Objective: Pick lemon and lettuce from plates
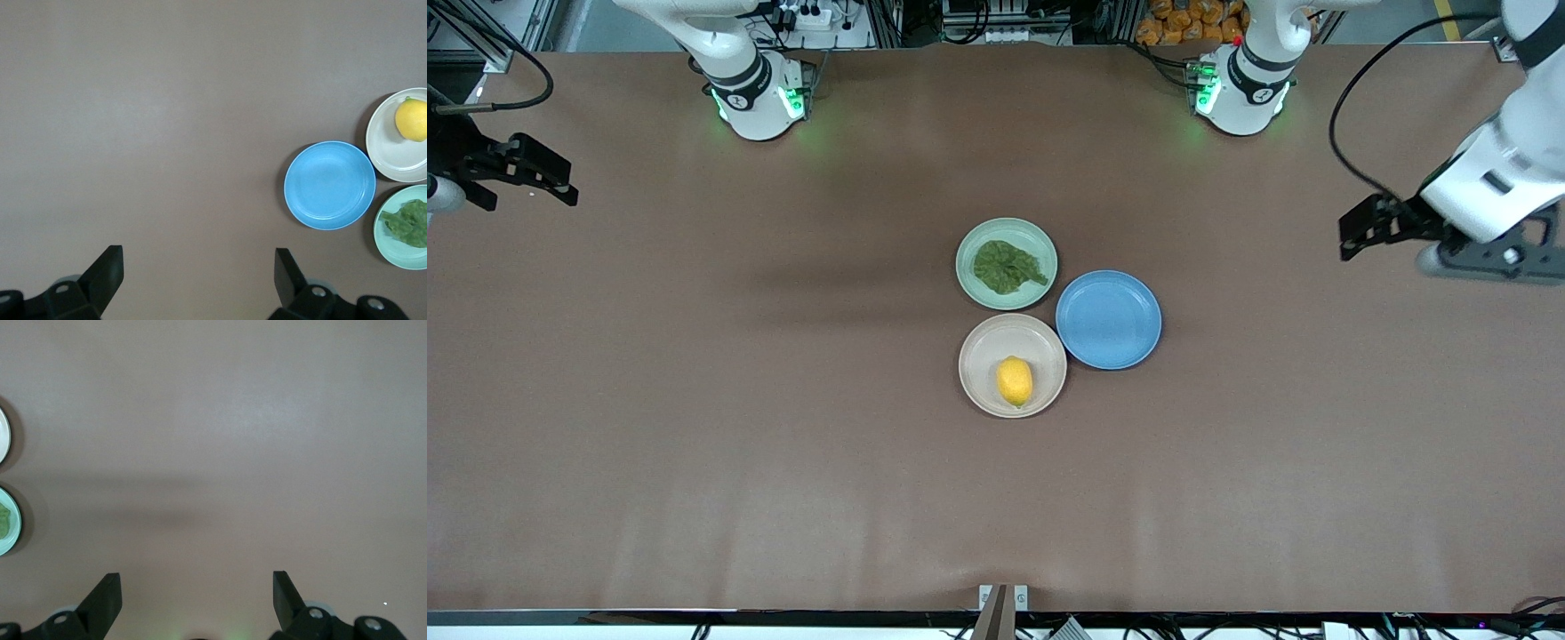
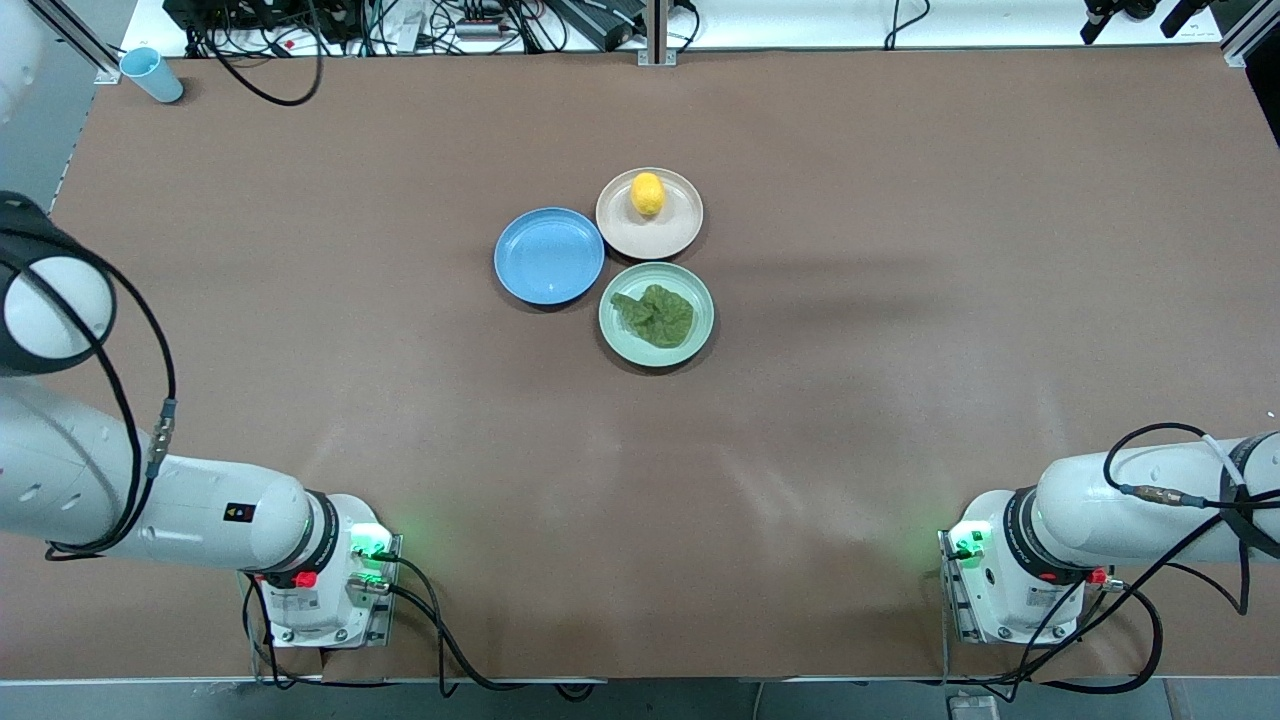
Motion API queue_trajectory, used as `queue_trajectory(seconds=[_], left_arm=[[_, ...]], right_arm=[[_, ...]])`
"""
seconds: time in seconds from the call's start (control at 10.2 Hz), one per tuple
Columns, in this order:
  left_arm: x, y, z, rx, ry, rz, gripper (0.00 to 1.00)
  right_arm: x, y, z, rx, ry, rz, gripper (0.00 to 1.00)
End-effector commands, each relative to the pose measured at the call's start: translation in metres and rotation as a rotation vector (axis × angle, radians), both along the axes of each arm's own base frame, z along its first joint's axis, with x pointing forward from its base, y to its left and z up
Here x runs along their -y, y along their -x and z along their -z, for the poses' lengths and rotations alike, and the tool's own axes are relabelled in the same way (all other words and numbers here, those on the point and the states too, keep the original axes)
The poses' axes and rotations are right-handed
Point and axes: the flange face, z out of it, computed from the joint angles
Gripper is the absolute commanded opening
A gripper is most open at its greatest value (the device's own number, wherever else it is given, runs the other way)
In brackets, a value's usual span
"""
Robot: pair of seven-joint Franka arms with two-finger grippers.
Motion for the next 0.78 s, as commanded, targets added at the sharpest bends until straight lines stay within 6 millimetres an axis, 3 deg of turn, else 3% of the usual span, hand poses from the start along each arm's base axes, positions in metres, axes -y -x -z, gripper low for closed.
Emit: queue_trajectory(seconds=[0.0, 0.2, 0.39, 0.59, 0.68], left_arm=[[0.018, -0.018, 0.024, -0.002, 0.019, -0.05, 1.0], [0.027, -0.027, 0.047, -0.027, 0.017, -0.041, 1.0], [0.052, -0.029, 0.068, -0.051, 0.004, -0.001, 1.0], [0.057, -0.043, 0.112, -0.108, 0.003, -0.002, 1.0], [0.07, -0.049, 0.129, -0.094, 0.01, 0.012, 1.0]], right_arm=[[0.001, 0.006, -0.003, 0.011, -0.014, -0.008, 1.0], [-0.015, 0.005, -0.006, 0.02, -0.029, -0.036, 1.0], [-0.027, 0.004, -0.013, 0.033, -0.034, -0.055, 1.0], [-0.03, 0.005, -0.011, 0.029, -0.039, -0.06, 1.0], [-0.034, 0.005, -0.011, 0.025, -0.038, -0.067, 1.0]])
